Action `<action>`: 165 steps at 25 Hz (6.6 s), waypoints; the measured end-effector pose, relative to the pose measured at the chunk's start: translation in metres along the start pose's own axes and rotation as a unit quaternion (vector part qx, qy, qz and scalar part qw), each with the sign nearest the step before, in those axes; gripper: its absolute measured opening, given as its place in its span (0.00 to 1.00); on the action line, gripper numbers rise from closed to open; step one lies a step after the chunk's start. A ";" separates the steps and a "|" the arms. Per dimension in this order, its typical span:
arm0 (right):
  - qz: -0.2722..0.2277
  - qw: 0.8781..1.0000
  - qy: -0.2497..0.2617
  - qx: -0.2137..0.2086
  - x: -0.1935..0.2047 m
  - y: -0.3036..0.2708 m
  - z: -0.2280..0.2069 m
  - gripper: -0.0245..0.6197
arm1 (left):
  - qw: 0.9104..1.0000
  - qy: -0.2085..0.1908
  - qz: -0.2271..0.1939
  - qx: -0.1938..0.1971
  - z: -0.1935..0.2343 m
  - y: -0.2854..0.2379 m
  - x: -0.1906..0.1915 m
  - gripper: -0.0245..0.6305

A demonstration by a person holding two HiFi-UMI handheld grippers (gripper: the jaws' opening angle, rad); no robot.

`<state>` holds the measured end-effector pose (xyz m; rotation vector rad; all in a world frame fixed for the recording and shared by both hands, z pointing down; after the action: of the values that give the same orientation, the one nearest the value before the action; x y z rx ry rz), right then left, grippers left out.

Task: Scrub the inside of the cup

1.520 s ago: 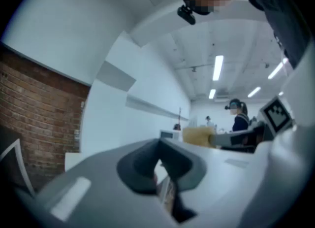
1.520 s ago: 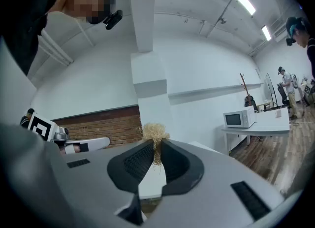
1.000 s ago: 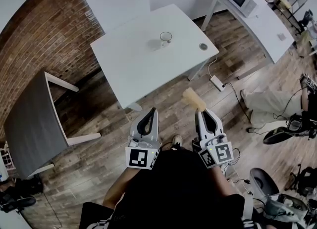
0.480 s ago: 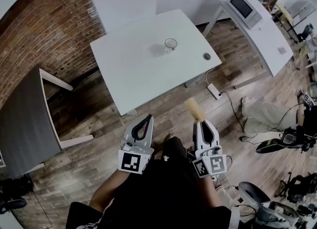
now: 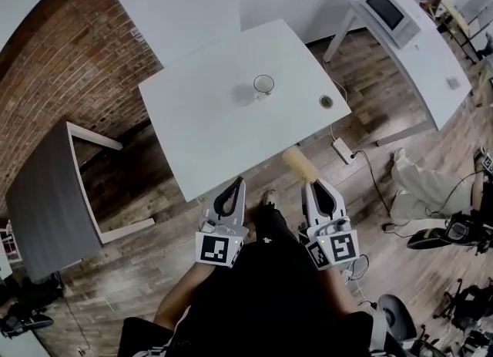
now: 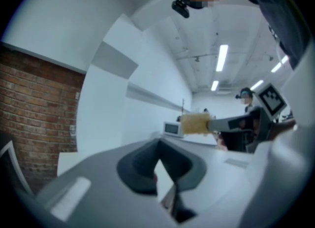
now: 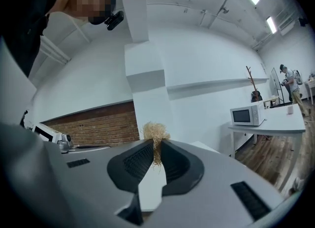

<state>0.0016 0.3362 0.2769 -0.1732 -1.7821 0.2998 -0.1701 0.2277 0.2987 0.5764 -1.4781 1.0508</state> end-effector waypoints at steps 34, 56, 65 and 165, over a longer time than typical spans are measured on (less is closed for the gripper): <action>0.111 0.993 0.029 -0.041 -0.072 -0.217 -0.128 0.10 | 0.989 -0.039 0.145 -0.001 0.103 -0.251 0.047 0.05; 0.313 0.890 0.274 -0.188 -0.050 -0.340 -0.181 0.10 | 0.958 -0.092 0.271 0.013 0.121 -0.381 0.144 0.18; 0.397 0.791 0.406 -0.226 -0.013 -0.355 -0.155 0.10 | 0.953 -0.085 0.288 0.035 0.104 -0.362 0.146 0.15; 0.476 0.581 0.641 -0.158 0.103 -0.394 -0.101 0.10 | 0.953 -0.097 0.287 0.008 0.089 -0.328 0.160 0.15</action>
<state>0.0930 -0.0004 0.5098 -1.2807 -0.0860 0.4269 0.0256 0.0299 0.5512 0.2631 -1.8710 1.4847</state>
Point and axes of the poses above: the fingertips, and each gripper's own axes: y backward along the fingers, z to its left, x out of its underside, the point moved 6 cm from there along y, backward along the fingers, and after that the axes turned 12 degrees about z, right-handed, at the moved point
